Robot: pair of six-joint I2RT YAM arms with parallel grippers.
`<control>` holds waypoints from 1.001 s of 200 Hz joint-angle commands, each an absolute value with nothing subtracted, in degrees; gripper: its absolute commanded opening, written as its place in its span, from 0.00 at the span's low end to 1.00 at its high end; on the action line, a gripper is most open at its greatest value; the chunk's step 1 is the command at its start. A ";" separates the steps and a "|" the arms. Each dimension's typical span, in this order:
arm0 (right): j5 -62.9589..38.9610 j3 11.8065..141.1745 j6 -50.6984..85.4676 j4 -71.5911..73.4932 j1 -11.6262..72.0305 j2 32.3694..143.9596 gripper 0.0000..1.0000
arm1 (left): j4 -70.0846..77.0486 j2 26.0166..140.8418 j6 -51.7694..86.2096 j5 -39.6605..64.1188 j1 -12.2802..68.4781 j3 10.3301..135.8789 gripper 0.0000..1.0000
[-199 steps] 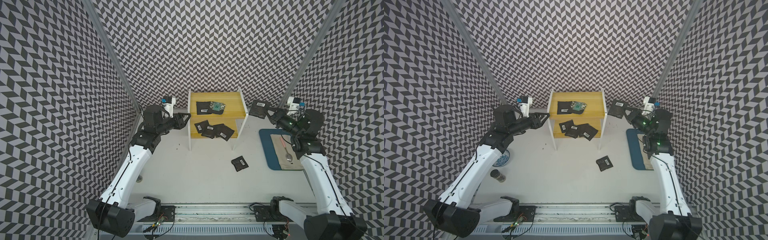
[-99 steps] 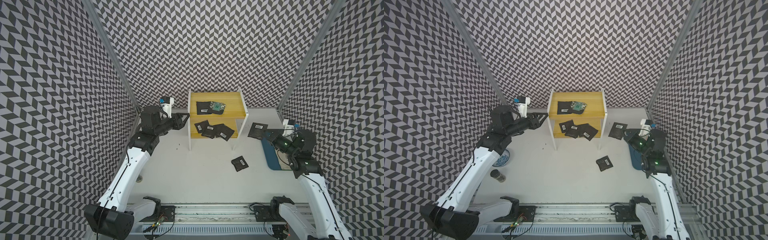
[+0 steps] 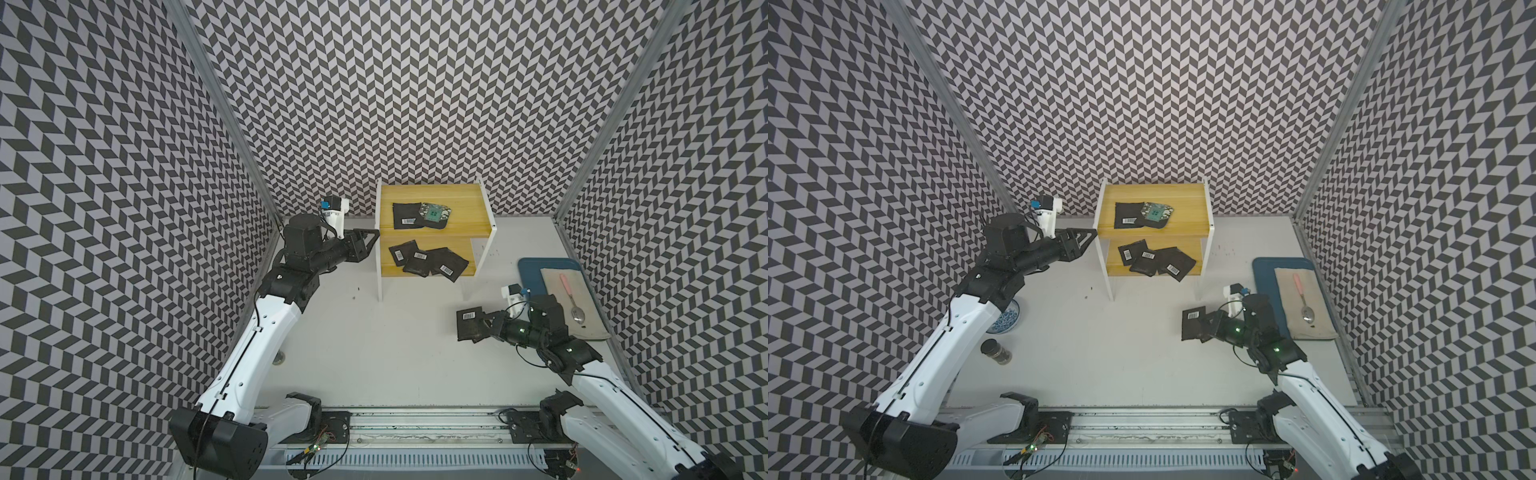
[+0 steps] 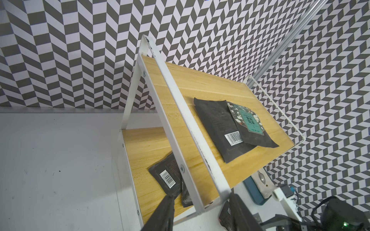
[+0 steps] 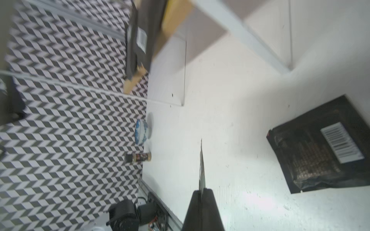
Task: Remove the tea bags from the shelf
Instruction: Place the tea bag at the center of the board.
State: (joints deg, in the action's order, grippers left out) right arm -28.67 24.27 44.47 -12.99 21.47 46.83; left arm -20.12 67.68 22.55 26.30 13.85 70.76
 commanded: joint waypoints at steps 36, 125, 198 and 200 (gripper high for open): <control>-22.31 21.29 48.73 4.30 27.57 53.88 0.00 | -19.16 67.00 22.19 26.19 13.47 69.85 0.48; -20.97 19.45 51.96 17.43 29.61 66.63 0.00 | -19.09 67.44 22.24 26.19 13.49 69.90 0.48; -19.54 19.35 52.55 22.62 30.78 76.36 0.02 | -19.33 67.37 22.24 26.44 13.45 70.23 0.48; -19.58 19.30 52.58 22.77 30.77 76.55 0.02 | -19.45 67.38 22.24 26.39 13.45 70.29 0.48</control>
State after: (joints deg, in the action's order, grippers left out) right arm -21.04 19.42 52.16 18.00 30.39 74.43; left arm -19.73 67.68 22.57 26.41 13.85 70.50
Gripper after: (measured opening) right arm 0.043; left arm 0.476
